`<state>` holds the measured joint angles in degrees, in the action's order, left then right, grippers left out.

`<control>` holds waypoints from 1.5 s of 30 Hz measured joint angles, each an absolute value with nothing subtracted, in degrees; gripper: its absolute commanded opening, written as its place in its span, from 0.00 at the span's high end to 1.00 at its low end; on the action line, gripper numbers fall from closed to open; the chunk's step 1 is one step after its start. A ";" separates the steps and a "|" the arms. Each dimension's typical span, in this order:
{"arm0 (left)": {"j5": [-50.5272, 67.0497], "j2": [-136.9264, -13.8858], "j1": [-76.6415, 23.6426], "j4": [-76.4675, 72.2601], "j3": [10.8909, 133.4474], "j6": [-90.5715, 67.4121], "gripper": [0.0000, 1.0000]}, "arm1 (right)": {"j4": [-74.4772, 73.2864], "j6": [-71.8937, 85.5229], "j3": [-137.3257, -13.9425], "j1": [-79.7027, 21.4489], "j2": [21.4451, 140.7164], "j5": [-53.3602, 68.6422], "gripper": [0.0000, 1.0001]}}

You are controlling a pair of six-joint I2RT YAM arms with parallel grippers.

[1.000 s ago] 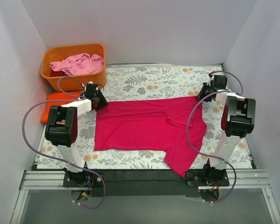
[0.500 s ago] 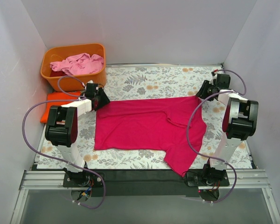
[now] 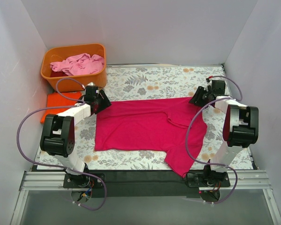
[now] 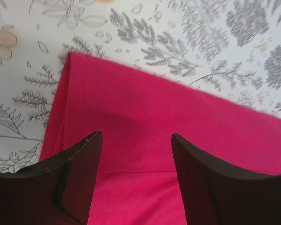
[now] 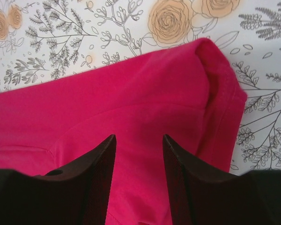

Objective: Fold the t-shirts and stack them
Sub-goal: Fold the tshirt

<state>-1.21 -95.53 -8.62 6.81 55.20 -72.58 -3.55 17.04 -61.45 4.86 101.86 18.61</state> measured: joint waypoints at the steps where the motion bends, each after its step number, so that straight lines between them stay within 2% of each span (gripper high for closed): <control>1: -1.21 -95.68 -8.73 6.83 54.57 -72.69 0.44 | -3.75 17.39 -60.99 4.86 102.00 18.61 0.56; 11: -1.87 -100.64 -8.84 5.10 54.92 -73.01 0.45 | -3.79 18.26 -63.72 5.54 107.96 17.80 0.56; 17: -2.17 -108.42 -8.93 3.33 63.59 -72.18 0.44 | -4.21 17.74 -76.01 6.90 116.90 17.10 0.55; 21: -2.09 -112.79 -9.02 2.59 69.25 -71.66 0.38 | -5.48 16.69 -84.79 7.11 122.43 16.71 0.48; 24: -1.74 -112.71 -9.15 2.98 69.84 -71.33 0.20 | -6.72 15.77 -86.98 7.14 123.15 16.64 0.42; 26: -1.91 -111.48 -9.45 4.43 69.69 -70.70 0.02 | -7.64 15.00 -86.85 7.16 122.17 16.40 0.37; 30: -3.14 -103.53 -10.17 7.70 65.30 -70.26 0.02 | -9.63 14.17 -81.52 7.18 114.87 15.40 0.32; 35: -5.67 -82.02 -10.57 11.90 56.23 -69.67 0.02 | -12.40 13.74 -74.41 6.66 98.06 13.50 0.27; 38: -7.68 -69.71 -10.72 14.83 52.16 -70.15 0.02 | -13.21 13.76 -70.65 6.13 87.72 12.08 0.21; 40: -9.10 -64.12 -10.74 18.13 50.00 -71.16 0.07 | -13.56 14.44 -67.59 6.00 81.69 12.34 0.15; 45: -10.76 -59.13 -10.74 27.31 42.48 -75.57 0.16 | -14.06 16.23 -58.67 5.93 72.31 16.16 0.15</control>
<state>-10.76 -59.13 -10.74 27.31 42.48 -75.57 -14.06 16.23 -58.67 5.93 72.31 16.16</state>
